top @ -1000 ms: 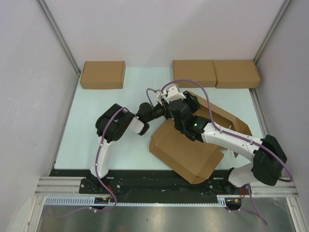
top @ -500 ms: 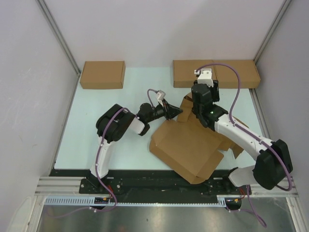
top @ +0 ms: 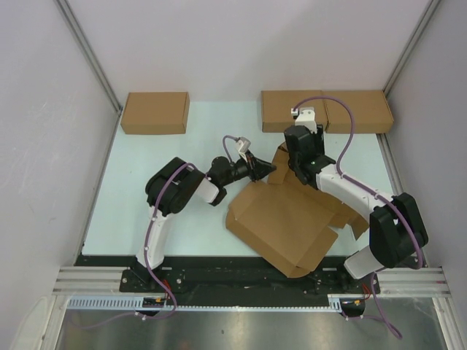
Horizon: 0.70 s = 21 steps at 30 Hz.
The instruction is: Fold the paper box
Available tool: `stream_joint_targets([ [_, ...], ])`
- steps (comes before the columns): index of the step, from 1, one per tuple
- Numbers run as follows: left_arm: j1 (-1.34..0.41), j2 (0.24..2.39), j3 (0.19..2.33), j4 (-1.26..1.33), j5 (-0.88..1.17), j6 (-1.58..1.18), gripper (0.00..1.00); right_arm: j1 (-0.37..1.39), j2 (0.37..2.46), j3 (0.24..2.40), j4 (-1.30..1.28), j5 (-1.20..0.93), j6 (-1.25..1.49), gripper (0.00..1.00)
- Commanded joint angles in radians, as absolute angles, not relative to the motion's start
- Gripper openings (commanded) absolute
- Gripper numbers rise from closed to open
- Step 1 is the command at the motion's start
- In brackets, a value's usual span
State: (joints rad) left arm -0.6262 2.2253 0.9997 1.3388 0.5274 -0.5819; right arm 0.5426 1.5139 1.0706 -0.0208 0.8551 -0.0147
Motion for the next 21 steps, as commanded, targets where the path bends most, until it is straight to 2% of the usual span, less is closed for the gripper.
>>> stream_joint_targets([
  [1, -0.649, 2.187, 0.983, 1.706, 0.543, -0.571, 0.12, 0.546, 1.526, 1.097, -0.098, 0.83, 0.049, 0.56],
  [5, -0.65, 2.171, 0.983, 1.715, 0.535, -0.572, 0.23, 0.557, 1.52, 1.089, -0.107, 0.828, 0.052, 0.55],
  [9, -0.653, 2.149, 0.991, 1.703, 0.528, -0.565, 0.47, 0.571, 1.522, 1.089, -0.104, 0.83, 0.048, 0.55],
  [12, -0.658, 2.146, 1.009, 1.687, 0.523, -0.554, 0.57, 0.578, 1.525, 1.089, -0.1, 0.827, 0.046, 0.55],
  [17, -0.673, 2.148, 1.029, 1.657, 0.509, -0.534, 0.63, 0.592, 1.526, 1.089, -0.104, 0.824, 0.048, 0.55],
  [21, -0.699, 2.149, 1.04, 1.617, 0.465, -0.476, 0.63, 0.603, 1.522, 1.089, -0.11, 0.824, 0.049, 0.55],
])
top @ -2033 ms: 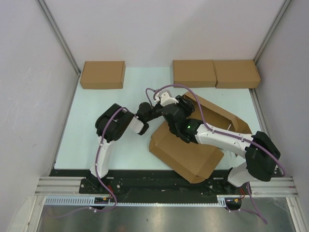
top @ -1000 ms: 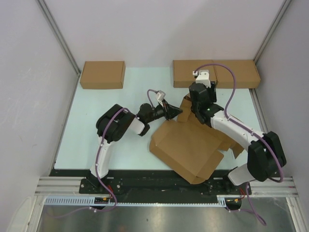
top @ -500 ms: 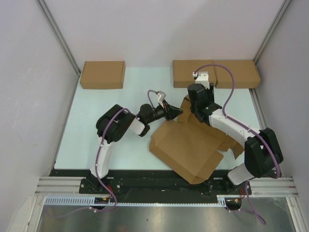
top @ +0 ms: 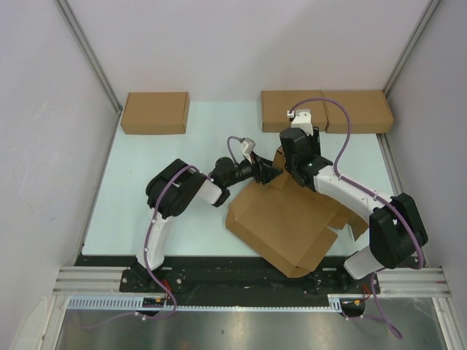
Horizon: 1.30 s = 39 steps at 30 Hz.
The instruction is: Fold the paper box
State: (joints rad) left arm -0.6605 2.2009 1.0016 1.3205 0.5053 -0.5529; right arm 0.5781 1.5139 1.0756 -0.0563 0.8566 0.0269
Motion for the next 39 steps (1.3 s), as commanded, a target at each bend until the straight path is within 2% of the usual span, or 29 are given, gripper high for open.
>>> stream_joint_targets([
  [1, -0.709, 2.148, 1.04, 1.603, 0.427, -0.453, 0.62, 0.606, 1.52, 1.089, -0.113, 0.827, 0.052, 0.55],
  [5, -0.767, 2.129, 1.045, 1.487, 0.289, -0.321, 0.49, 0.623, 1.514, 1.089, -0.127, 0.83, 0.058, 0.55],
  [6, -0.775, 2.129, 1.046, 1.476, 0.267, -0.283, 0.42, 0.626, 1.514, 1.089, -0.13, 0.831, 0.058, 0.55],
  [8, -0.788, 2.129, 1.049, 1.467, 0.204, -0.264, 0.35, 0.63, 1.514, 1.089, -0.14, 0.833, 0.063, 0.55],
  [9, -0.79, 2.132, 1.049, 1.466, 0.183, -0.258, 0.27, 0.63, 1.511, 1.089, -0.141, 0.833, 0.064, 0.55],
  [12, -0.795, 2.134, 1.046, 1.471, 0.1, -0.242, 0.16, 0.638, 1.508, 1.089, -0.149, 0.831, 0.066, 0.54],
  [15, -0.802, 2.129, 1.042, 1.474, 0.06, -0.227, 0.16, 0.644, 1.506, 1.089, -0.147, 0.836, 0.058, 0.54],
  [19, -0.81, 2.125, 1.04, 1.474, 0.037, -0.21, 0.25, 0.649, 1.506, 1.089, -0.146, 0.831, 0.052, 0.55],
  [20, -0.813, 2.125, 1.042, 1.474, 0.035, -0.2, 0.31, 0.652, 1.506, 1.089, -0.147, 0.831, 0.052, 0.55],
  [23, -0.819, 2.125, 1.039, 1.473, 0.025, -0.184, 0.33, 0.657, 1.508, 1.089, -0.152, 0.833, 0.046, 0.54],
  [25, -0.825, 2.126, 1.035, 1.471, 0.015, -0.176, 0.28, 0.66, 1.506, 1.089, -0.152, 0.828, 0.048, 0.54],
  [26, -0.828, 2.126, 1.035, 1.47, 0.009, -0.164, 0.18, 0.658, 1.505, 1.089, -0.152, 0.828, 0.046, 0.54],
  [29, -0.834, 2.122, 1.029, 1.468, 0.005, -0.147, 0.0, 0.669, 1.506, 1.089, -0.15, 0.83, 0.04, 0.54],
  [39, -0.834, 2.086, 0.989, 1.471, -0.046, -0.135, 0.0, 0.68, 1.5, 1.089, -0.137, 0.833, 0.023, 0.54],
])
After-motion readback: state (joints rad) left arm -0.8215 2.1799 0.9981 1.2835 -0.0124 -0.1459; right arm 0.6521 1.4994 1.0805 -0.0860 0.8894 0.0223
